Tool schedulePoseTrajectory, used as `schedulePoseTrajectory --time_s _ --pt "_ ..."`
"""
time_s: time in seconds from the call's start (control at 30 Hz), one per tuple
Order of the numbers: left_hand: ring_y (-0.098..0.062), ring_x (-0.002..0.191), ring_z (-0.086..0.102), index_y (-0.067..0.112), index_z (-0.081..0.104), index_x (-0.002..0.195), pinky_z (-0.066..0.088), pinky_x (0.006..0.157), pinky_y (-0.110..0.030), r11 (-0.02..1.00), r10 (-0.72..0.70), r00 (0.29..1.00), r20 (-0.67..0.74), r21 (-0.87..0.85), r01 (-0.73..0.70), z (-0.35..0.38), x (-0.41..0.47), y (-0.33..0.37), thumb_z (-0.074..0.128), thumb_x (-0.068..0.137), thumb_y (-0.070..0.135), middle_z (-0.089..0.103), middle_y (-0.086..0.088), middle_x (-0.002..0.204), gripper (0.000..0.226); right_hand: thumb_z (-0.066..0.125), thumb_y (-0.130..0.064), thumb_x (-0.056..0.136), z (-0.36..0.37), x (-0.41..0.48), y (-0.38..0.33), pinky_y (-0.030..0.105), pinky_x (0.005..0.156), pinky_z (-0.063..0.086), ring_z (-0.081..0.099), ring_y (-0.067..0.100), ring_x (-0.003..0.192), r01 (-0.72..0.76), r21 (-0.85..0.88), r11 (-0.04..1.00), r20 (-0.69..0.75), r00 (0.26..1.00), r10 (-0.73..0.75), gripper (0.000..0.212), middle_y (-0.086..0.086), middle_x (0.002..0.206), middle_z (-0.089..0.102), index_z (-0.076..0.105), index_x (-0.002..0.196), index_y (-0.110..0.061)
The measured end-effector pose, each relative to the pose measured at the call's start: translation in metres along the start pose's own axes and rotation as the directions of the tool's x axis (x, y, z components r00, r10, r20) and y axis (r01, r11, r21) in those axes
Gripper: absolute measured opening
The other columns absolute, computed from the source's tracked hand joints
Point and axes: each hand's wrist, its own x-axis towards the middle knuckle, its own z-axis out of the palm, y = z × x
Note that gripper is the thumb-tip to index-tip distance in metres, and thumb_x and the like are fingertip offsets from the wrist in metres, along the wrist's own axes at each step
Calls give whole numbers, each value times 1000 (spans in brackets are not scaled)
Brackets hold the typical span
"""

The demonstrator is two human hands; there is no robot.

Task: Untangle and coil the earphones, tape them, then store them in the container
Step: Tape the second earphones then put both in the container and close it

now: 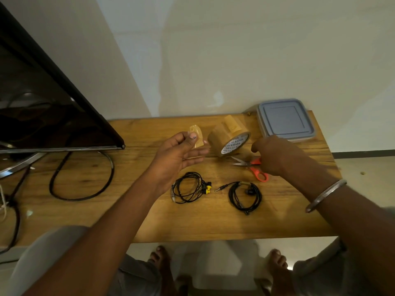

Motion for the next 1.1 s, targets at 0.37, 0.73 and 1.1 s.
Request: schedulePoseTrajectory --time_s 0.37,0.73,1.1 --pt "-13 61 55 9 59 99 52 58 -28 997 65 995 -76 44 -62 9 -3 -4 61 97 27 55 -1 76 19 70 -32 88 -23 -44 -43 18 45 51 72 16 67 -14 991 132 54 951 -303 31 5 101 77 70 107 -7" --pt "-16 68 58 12 65 103 49 57 -30 998 -22 999 35 60 20 19 -10 -9 55 100 35 63 -7 89 25 72 -21 86 -1 -36 -63 18 48 52 65 10 64 -146 941 -304 65 963 -262 27 8 94 73 70 108 -5" --pt "-24 84 58 11 61 115 52 72 -37 919 -101 952 290 -340 201 -7 -7 23 43 96 47 61 -8 100 44 69 -12 88 -17 -34 -52 17 46 53 66 8 57 -68 937 -342 -29 963 -270 7 4 71 69 68 93 -7"
